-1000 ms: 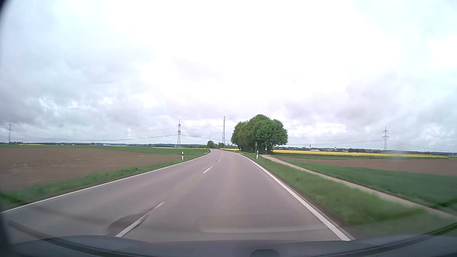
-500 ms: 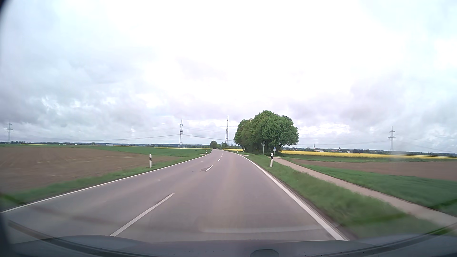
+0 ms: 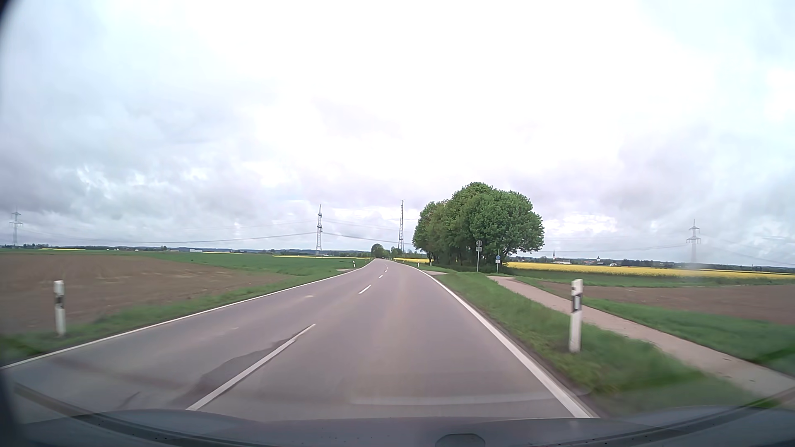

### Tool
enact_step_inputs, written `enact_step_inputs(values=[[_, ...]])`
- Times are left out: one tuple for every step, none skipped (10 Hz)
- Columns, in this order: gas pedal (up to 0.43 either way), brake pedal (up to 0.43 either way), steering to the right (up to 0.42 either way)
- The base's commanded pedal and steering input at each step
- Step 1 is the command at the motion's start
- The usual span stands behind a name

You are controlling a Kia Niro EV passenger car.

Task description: Follow the waypoints while adhering to traffic rules and regulations

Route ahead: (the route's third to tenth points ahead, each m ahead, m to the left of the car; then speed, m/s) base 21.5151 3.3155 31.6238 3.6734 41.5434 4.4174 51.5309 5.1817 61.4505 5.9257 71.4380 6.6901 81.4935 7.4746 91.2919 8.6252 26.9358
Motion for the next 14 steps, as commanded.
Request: enact_step_inputs(values=[[0.248, 0.000, -0.007], [0.248, 0.000, -0.008], [0.260, 0.000, -0.008], [0.260, 0.000, -0.008], [0.260, 0.000, -0.008], [0.260, 0.000, -0.008], [0.260, 0.000, -0.008], [0.260, 0.000, -0.008], [0.268, 0.000, -0.008], [0.268, 0.000, -0.008], [0.268, 0.000, -0.008], [0.268, 0.000, -0.008], [0.268, 0.000, -0.008], [0.268, 0.000, -0.008]])
